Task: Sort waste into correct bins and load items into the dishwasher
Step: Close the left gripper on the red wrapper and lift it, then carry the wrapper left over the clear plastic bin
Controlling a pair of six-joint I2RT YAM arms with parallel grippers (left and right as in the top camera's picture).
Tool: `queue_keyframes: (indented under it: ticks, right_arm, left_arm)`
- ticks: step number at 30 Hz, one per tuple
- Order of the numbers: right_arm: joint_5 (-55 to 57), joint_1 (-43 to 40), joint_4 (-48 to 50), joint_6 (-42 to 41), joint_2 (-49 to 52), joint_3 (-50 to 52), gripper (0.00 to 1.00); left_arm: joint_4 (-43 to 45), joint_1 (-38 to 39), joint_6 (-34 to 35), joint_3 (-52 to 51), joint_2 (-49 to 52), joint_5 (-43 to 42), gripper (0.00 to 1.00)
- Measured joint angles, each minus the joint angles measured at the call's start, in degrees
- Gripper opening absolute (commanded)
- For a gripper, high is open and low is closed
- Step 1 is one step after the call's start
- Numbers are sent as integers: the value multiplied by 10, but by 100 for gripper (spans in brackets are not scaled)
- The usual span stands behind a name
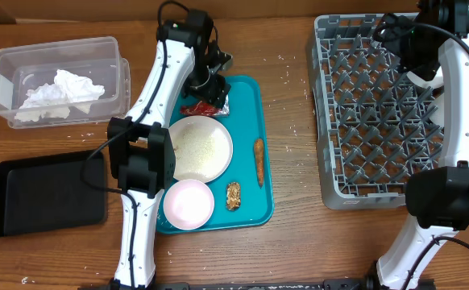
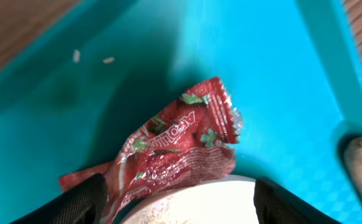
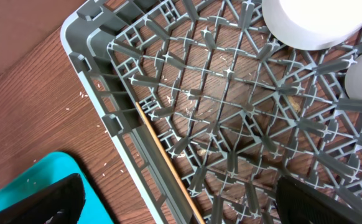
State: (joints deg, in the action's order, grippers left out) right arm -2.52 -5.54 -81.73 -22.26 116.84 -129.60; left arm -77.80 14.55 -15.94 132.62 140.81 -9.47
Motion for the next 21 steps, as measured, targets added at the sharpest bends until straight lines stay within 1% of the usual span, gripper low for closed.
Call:
queue_keyframes:
  ticks: [13, 15, 17, 19, 21]
  right_arm:
    - [0, 0, 0, 0, 0, 0, 100]
    - [0, 0, 0, 0, 0, 0, 100]
    - [0, 0, 0, 0, 0, 0, 100]
    - [0, 0, 0, 0, 0, 0, 100]
    - [0, 0, 0, 0, 0, 0, 100]
  left_arm:
    - [86, 0, -21, -68, 1, 7, 77]
    - [92, 0, -21, -78, 1, 7, 75]
    - [96, 0, -21, -89, 1, 7, 70]
    - [99, 0, -21, -94, 1, 8, 60]
    - [103, 0, -22, -95, 1, 9, 47]
